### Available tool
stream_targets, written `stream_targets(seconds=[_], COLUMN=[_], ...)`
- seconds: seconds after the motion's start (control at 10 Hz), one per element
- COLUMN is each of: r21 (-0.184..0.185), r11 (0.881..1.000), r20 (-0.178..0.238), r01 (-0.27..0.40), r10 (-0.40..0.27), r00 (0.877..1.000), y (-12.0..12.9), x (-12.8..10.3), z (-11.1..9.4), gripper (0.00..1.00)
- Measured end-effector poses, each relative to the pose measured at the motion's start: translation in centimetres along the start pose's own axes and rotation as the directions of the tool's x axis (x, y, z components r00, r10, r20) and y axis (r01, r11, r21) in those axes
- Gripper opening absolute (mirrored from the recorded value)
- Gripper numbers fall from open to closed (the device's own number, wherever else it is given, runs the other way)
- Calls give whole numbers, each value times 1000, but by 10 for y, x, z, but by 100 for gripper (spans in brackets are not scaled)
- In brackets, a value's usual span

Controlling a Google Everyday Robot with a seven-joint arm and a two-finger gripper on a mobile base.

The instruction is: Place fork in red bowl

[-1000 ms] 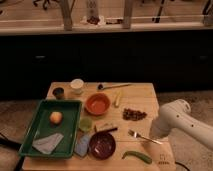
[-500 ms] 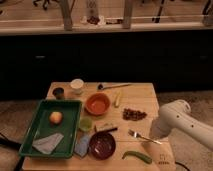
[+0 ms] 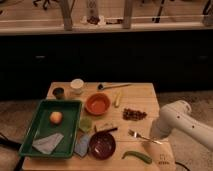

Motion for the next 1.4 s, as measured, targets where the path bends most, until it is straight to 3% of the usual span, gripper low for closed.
stream_targets(seconds=[0.3,0.5,1.4], r21=[2,1,13], r11=[1000,1000,999], r20=[-2,-6,-19], r01=[16,23,-45], r10=[-16,-23,45], r00=[1000,1000,999], y=[-1,-1,-4], x=[-10,-14,-12], z=[3,4,22], gripper=[68,79,80])
